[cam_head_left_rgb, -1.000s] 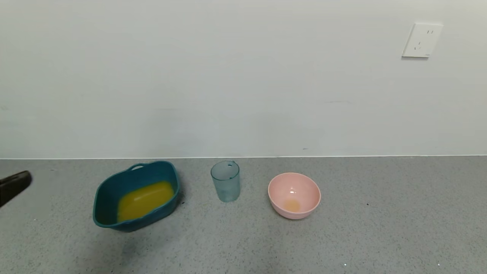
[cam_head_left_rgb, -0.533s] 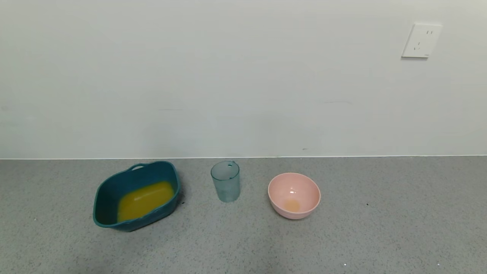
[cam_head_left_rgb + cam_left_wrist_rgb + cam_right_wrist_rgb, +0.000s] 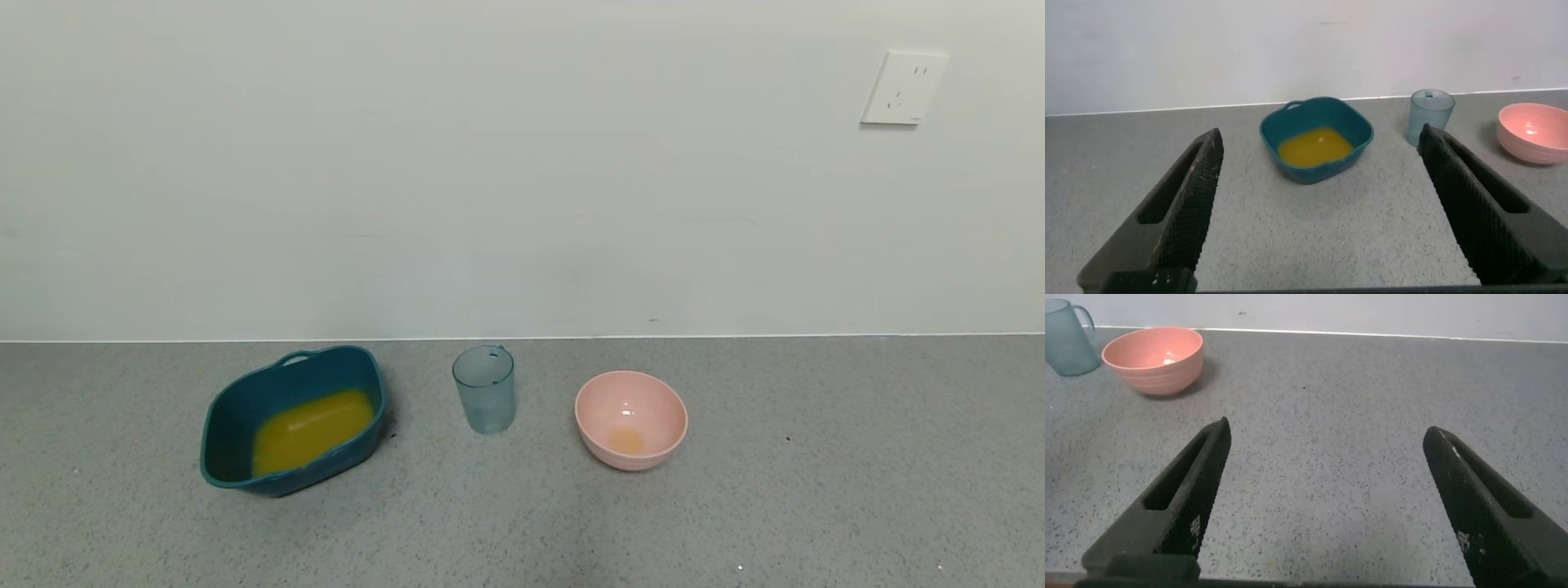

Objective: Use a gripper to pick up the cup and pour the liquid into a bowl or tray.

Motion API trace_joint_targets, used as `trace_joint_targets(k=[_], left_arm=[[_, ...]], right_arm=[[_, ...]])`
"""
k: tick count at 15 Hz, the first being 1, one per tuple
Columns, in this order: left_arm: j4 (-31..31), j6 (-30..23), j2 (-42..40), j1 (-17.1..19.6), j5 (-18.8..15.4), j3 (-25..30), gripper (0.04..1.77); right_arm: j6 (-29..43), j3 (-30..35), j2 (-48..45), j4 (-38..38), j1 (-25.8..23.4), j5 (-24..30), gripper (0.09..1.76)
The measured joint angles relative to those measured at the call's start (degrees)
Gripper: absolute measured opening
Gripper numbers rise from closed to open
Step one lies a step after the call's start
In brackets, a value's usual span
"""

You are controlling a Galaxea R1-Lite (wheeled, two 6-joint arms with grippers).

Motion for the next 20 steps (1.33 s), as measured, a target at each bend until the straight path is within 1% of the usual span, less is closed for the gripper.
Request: trace_joint_targets(k=[3,7,12,20], left_arm=[[-0.37,-0.43,-4.79,1.15,-1.13,2.91,1.72],[-1.46,-3.78,-11.13,1.37,-1.35,8.51,1.72],[-9.74,-4.00,-13.84,1.33,-1.29,16.76,1.72],[-24.39,-3.85,-14.08,1.33,-1.44,35.06,1.72]], right_arm=[[0.00,0.00,0.00,0.00,0.00,0.00,1.71],[0.00,0.00,0.00,0.00,0.00,0.00,1.71],[0.00,0.00,0.00,0.00,0.00,-0.02,1.71],[-0.02,0.00,0.00,0.00,0.00,0.00,1.71]])
